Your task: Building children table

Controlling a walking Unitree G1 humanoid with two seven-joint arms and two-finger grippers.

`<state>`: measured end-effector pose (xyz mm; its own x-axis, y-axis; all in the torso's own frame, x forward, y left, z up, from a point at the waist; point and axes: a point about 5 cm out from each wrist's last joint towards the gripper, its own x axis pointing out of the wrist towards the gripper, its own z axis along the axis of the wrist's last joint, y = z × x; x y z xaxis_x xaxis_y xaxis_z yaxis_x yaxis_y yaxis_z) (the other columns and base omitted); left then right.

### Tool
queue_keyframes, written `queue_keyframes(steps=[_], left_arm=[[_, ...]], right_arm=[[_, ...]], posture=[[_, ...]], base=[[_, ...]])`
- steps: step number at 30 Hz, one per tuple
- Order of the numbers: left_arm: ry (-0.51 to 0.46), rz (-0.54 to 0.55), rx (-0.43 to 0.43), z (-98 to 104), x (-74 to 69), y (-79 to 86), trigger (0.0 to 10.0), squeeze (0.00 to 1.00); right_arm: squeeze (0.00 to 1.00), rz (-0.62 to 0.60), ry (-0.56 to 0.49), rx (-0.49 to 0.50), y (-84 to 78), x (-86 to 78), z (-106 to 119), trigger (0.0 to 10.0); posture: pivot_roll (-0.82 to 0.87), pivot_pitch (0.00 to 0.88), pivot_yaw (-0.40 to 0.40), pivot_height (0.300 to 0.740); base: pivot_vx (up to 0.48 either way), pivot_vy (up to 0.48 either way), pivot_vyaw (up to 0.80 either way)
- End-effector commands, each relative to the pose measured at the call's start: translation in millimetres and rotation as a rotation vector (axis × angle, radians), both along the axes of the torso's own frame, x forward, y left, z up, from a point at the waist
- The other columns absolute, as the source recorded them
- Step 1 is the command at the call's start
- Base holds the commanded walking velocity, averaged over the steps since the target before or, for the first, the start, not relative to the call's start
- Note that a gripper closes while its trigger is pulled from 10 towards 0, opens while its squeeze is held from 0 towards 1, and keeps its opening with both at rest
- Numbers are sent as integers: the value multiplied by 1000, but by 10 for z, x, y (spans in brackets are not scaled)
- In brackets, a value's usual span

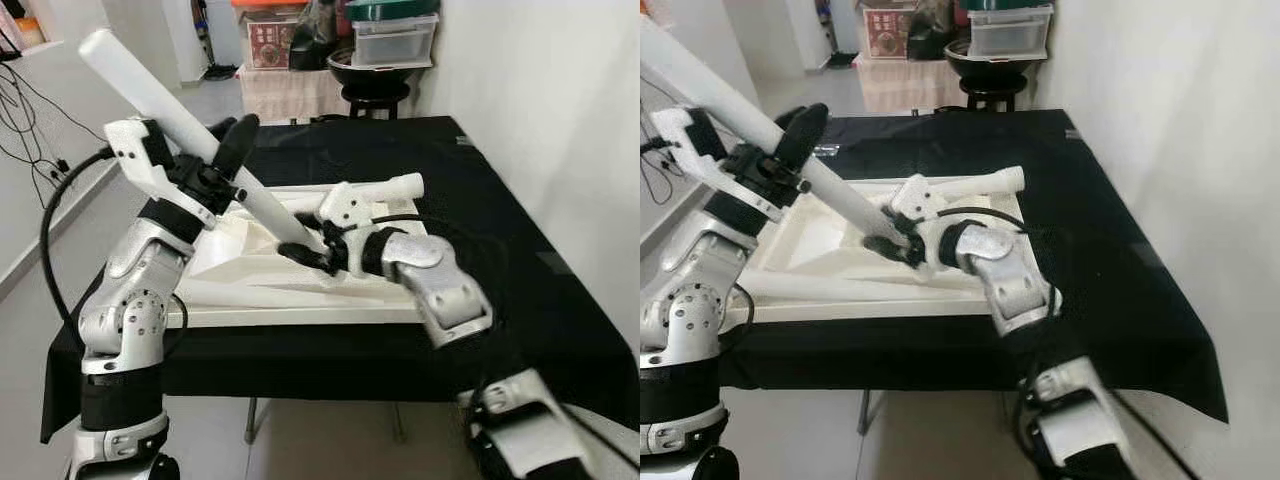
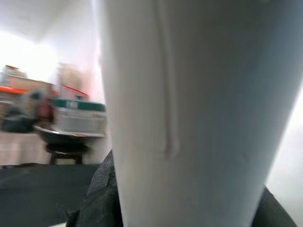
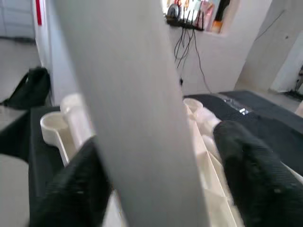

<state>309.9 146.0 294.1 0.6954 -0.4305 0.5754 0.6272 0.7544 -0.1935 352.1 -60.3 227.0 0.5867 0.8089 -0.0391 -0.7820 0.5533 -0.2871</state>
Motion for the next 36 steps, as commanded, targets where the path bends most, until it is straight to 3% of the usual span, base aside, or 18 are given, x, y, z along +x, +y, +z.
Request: queue_keyframes(steps=[1, 6, 9, 10, 14, 19, 24, 36], left_arm=[[-13, -19, 11, 36, -2, 6, 0, 0], [-26, -47, -9, 93, 8, -10, 0, 0], [-35, -59, -4, 121, 16, -31, 0, 0], [-39, -64, -3, 133, 18, -41, 0, 0], [-53, -80, -3, 167, 21, -66, 0, 0], [-64, -121, -17, 207, 25, -133, 0, 0], [-68, -166, -23, 220, 21, -208, 0, 0], [-70, -266, 5, 201, -30, -384, 0, 0]], right_arm=[[1000, -10, 15, 29, 9, -16, -8, 10000], [1000, -24, 19, 66, 122, -77, -67, 10000], [1000, 24, 18, 13, 221, -147, -143, 10000], [0, 39, 6, -34, 255, -165, -192, 10000], [0, 38, -5, -94, 306, -167, -282, 10000], [0, -46, 3, -41, 326, -63, -225, 10000], [0, -76, 19, -79, 332, -39, -287, 10000], [0, -241, 39, -86, 189, 144, -328, 10000]], posture=[[-55, 0, 59, 740], [-53, 0, 59, 740], [-53, 0, 61, 740], [-51, 0, 60, 740], [-49, 0, 60, 740], [-48, 0, 61, 740], [-48, 0, 60, 740], [-45, 0, 62, 740]], base=[[0, 0, 0], [0, 0, 0], [0, 0, 0], [0, 0, 0], [0, 0, 0], [0, 0, 0], [0, 0, 0], [0, 0, 0]])
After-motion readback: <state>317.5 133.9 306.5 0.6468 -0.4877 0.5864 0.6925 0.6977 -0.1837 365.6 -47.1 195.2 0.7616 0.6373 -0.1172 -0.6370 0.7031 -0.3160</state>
